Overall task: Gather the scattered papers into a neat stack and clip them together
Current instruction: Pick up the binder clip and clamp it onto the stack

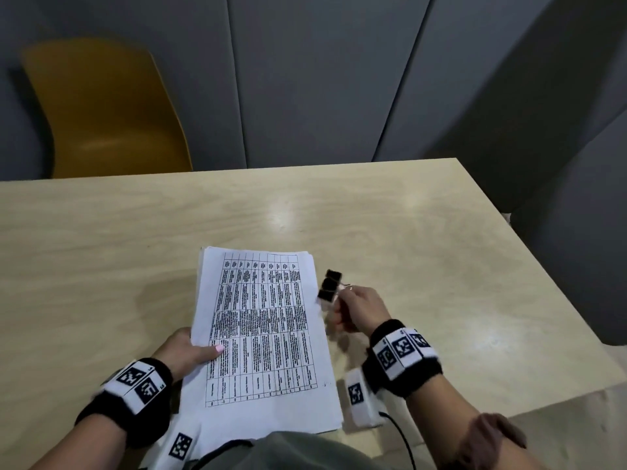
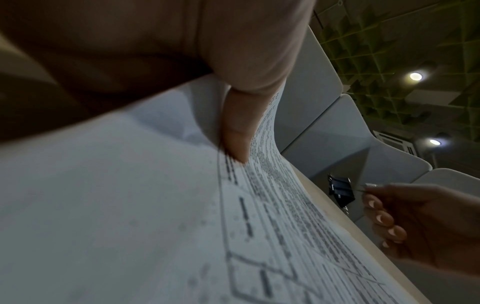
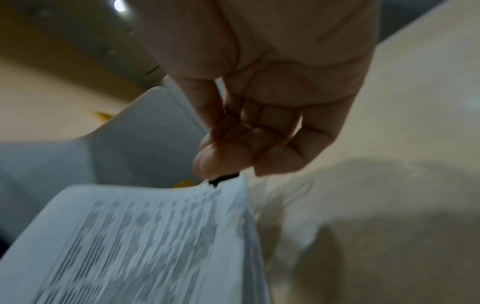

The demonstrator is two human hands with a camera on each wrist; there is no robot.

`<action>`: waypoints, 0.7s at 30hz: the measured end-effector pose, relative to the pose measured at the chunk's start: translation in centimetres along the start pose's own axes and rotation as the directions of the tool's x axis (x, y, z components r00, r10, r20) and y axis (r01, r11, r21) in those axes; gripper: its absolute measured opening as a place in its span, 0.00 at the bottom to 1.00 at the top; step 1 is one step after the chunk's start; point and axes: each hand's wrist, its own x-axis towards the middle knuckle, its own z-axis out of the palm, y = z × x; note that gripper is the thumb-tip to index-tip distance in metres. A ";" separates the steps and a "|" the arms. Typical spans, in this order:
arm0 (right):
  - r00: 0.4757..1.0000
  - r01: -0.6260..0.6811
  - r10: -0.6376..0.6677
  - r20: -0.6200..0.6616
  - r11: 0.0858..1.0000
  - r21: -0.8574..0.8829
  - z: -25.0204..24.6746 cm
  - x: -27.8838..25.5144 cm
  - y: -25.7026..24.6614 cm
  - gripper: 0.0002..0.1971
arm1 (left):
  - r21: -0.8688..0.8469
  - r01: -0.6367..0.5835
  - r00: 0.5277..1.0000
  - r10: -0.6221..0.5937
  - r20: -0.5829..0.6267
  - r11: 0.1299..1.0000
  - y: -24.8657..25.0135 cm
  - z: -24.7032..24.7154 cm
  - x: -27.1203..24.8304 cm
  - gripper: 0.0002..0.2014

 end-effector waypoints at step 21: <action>0.937 0.318 -0.214 0.277 0.191 -0.929 4.5 -0.8 3.7 0.38 | 0.084 -0.087 0.996 0.087 -0.002 0.993 0.8 0.2 -1.3 0.19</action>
